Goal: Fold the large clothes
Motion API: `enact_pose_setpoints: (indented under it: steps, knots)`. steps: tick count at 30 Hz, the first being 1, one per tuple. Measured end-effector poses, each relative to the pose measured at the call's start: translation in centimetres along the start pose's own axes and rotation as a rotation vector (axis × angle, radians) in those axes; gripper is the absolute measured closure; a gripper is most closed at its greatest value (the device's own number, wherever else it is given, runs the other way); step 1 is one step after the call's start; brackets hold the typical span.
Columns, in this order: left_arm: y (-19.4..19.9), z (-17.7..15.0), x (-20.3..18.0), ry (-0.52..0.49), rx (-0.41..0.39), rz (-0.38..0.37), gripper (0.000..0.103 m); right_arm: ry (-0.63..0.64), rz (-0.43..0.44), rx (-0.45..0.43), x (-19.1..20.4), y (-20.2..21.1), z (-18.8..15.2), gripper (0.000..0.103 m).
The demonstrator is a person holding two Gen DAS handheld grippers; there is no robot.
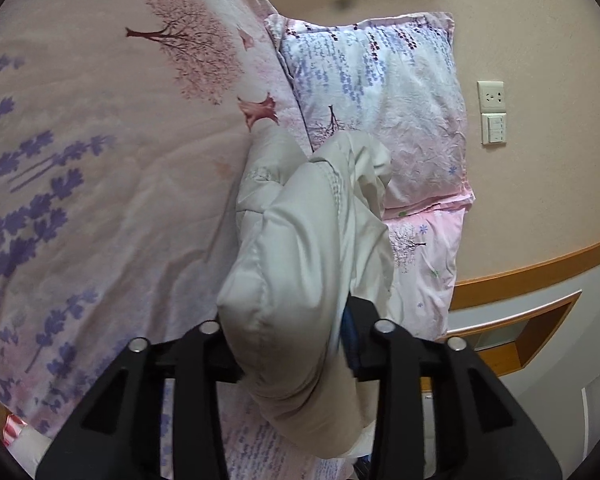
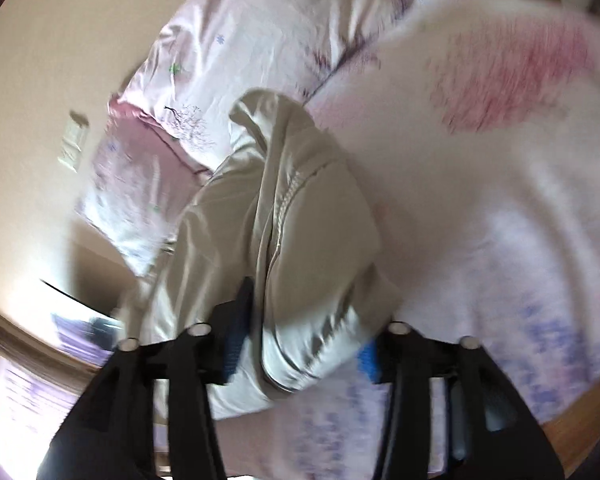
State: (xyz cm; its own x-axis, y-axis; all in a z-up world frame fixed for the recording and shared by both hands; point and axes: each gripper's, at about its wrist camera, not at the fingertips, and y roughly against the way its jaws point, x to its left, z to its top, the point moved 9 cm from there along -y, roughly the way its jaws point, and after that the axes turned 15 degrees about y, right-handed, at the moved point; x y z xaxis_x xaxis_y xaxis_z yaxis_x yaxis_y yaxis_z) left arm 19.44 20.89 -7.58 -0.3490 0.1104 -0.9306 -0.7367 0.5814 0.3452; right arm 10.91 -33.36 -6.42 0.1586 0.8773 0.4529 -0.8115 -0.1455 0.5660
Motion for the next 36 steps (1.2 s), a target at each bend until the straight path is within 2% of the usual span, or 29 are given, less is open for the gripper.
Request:
enact_pose_setpoints:
  steps: [1, 2, 3, 5, 7, 8, 9, 10, 12, 15, 18, 21, 26, 29, 31, 36]
  knots:
    - [0.0, 0.0, -0.1, -0.007, 0.001, -0.004, 0.052, 0.037, -0.051, -0.031, 0.0, 0.6, 0.5, 0.040]
    - [0.0, 0.0, -0.2, -0.016, -0.001, -0.006, 0.048, 0.070, -0.100, -0.066, 0.1, 1.3, 1.1, 0.035]
    - [-0.1, -0.1, -0.4, -0.029, -0.006, -0.003, 0.044, 0.123, -0.168, -0.118, 0.6, 2.3, 2.2, 0.035]
    - [-0.2, -0.3, -0.6, -0.066, -0.015, 0.008, 0.040, 0.189, -0.185, -0.157, 2.3, 2.6, 3.6, 0.035]
    - [-0.3, -0.5, -0.6, -0.087, -0.024, 0.018, 0.039, 0.268, -0.092, -0.141, 5.9, 1.5, 4.6, 0.048]
    - [-0.4, -0.6, -0.6, -0.093, -0.027, 0.021, 0.039, 0.299, -0.031, -0.113, 7.8, 0.5, 4.9, 0.059]
    - [-0.4, -0.6, -0.5, -0.096, -0.030, 0.022, 0.039, 0.325, 0.026, -0.077, 9.6, -0.5, 4.8, 0.063]
    - [-0.4, -0.6, -0.5, -0.093, -0.032, 0.020, 0.039, 0.364, 0.094, -0.027, 12.1, -2.1, 4.5, 0.073]
    - [-0.4, -0.7, -0.3, -0.081, -0.036, 0.016, 0.039, 0.435, 0.160, 0.054, 15.6, -4.4, 3.6, 0.083]
    - [-0.4, -0.6, -0.1, -0.075, -0.048, 0.012, 0.039, 0.535, 0.219, 0.178, 20.6, -8.3, 1.4, 0.088]
    - [-0.4, -0.5, 0.1, -0.080, -0.073, 0.034, 0.040, 0.593, 0.214, 0.227, 23.3, -10.7, 0.4, 0.089]
    - [-0.3, -0.5, 0.1, -0.102, -0.110, 0.050, 0.041, 0.581, 0.239, 0.254, 24.7, -11.7, 0.0, 0.089]
    - [-0.8, -0.5, 0.1, -0.102, -0.125, 0.050, 0.042, 0.573, 0.248, 0.239, 25.7, -11.8, 0.0, 0.089]
    - [-1.1, -0.5, 0.4, -0.083, -0.121, 0.046, 0.044, 0.585, 0.220, 0.267, 26.0, -12.9, -0.6, 0.089]
    - [-1.1, -0.4, 0.5, -0.075, -0.121, 0.040, 0.050, 0.581, 0.183, 0.316, 25.5, -14.2, -1.3, 0.089]
    - [-0.9, -0.4, -1.0, -0.102, -0.116, 0.008, 0.065, 0.527, 0.168, 0.408, 24.1, -16.5, -2.3, 0.089]
